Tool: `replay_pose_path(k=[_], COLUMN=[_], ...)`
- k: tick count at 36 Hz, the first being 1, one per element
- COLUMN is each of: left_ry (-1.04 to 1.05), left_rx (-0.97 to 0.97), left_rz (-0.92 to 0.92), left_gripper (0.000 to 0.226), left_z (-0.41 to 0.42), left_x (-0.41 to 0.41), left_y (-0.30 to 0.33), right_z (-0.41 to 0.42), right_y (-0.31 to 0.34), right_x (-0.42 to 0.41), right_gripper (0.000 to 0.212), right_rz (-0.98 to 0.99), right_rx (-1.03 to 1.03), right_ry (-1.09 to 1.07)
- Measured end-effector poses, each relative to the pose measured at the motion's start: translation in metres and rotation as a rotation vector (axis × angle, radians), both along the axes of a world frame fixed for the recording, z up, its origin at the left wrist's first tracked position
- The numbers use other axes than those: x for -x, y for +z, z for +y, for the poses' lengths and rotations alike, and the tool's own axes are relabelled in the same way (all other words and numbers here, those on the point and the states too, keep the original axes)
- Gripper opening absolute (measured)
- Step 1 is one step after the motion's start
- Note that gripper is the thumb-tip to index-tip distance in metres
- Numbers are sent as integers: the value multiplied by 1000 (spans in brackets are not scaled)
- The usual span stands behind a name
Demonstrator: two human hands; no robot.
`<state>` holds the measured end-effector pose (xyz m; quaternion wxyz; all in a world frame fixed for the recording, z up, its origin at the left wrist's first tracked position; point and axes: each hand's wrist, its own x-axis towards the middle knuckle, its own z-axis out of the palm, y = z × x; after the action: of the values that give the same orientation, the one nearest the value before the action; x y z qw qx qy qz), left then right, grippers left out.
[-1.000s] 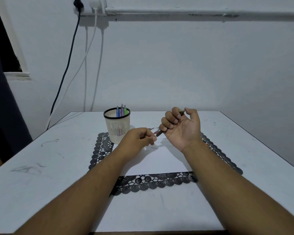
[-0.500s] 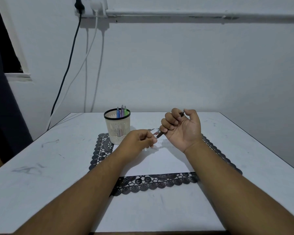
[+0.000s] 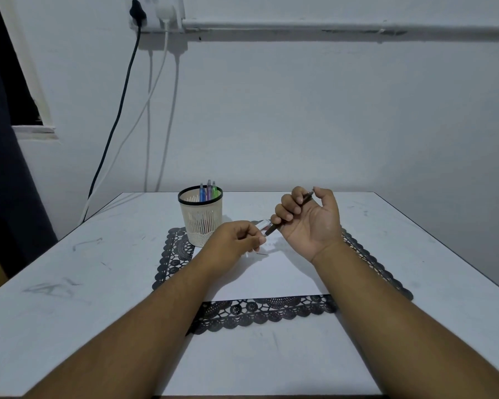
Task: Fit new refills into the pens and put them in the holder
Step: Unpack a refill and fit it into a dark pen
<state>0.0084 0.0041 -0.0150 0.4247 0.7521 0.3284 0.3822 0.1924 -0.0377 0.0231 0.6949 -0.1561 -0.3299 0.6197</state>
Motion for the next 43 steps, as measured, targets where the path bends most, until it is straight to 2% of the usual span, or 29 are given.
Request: replay_pose_path(k=[6, 12, 28, 43], left_ry=[77, 92, 40, -3], left_rx=[-1, -10, 53, 102], left_rz=[-31, -12, -34, -99], left_gripper=[9, 9, 4, 7], left_z=[3, 1, -7, -5], left_x=[0, -3, -4, -4], left_y=[-1, -2, -1, -4], right_z=[4, 3, 1, -1], right_y=[-1, -4, -1, -2], right_x=[4, 8, 5, 2], right_gripper=[42, 45, 33, 33], right_rz=[51, 119, -23, 12], right_rx=[88, 79, 38, -2], right_ry=[-69, -10, -20, 2])
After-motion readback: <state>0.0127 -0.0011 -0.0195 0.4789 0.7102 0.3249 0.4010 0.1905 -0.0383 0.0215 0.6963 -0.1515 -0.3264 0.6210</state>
